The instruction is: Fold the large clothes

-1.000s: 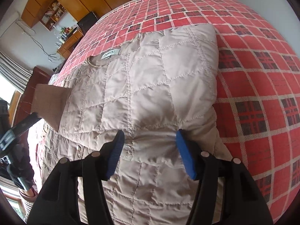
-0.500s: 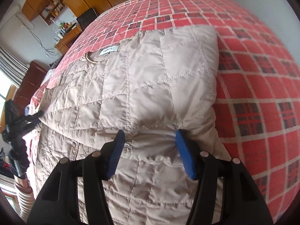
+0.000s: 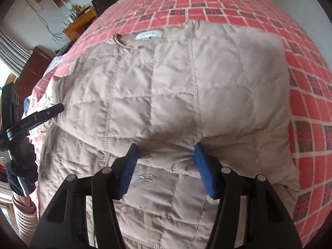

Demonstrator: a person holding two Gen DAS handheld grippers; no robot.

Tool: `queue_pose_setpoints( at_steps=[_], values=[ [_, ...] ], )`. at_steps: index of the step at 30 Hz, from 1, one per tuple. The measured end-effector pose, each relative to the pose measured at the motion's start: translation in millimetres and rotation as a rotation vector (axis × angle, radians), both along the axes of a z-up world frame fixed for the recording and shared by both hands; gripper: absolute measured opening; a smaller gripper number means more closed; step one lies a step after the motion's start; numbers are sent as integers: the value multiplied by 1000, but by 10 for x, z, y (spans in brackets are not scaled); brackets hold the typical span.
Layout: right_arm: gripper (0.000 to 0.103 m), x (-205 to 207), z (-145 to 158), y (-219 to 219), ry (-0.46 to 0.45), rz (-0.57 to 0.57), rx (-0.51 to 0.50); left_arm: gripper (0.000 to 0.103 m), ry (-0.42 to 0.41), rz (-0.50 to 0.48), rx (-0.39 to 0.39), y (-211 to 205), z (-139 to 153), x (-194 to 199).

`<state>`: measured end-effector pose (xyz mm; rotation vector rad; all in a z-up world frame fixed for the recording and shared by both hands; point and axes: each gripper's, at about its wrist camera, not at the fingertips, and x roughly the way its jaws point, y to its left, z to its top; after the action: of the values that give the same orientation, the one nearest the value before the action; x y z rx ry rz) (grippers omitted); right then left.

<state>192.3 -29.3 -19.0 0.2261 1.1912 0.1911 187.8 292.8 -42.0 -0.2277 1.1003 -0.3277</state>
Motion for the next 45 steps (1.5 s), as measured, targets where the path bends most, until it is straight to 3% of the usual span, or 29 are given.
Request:
queue_pose_setpoints(
  at_steps=[3,7,12,18,22,28,31,37,39,41,45],
  values=[
    [56,8,-4,-9,0,-4,7,57,-8,3,-9,24,26,-18],
    [57,-100,202,-68,-46,1,62,59,-40,17,-105,323,315,-250],
    [65,-350,459,-108,-98,27,81,72,-116,142,-65,1119,569,-740],
    [65,-487,392,-7,-68,77,120,72,-61,452,14,2445,346,-1261],
    [65,-521,334,76,-63,98,106,72,-5,627,-8,3179,82,-1478],
    [65,-509,253,94,-45,86,95,70,-13,726,-190,3734,-158,-1425],
    [65,-518,237,70,-49,73,75,70,-43,749,-220,3822,-144,-1334],
    [66,-543,226,20,-51,63,67,57,-62,814,-268,4067,-197,-1233],
    [66,-548,217,14,-51,60,63,46,-67,828,-274,4124,-206,-1223],
    [66,-548,201,10,-48,59,63,24,-65,845,-269,4158,-199,-1227],
    [66,-562,156,-17,-39,53,61,9,-104,857,-301,4192,-131,-1295]
  ],
)
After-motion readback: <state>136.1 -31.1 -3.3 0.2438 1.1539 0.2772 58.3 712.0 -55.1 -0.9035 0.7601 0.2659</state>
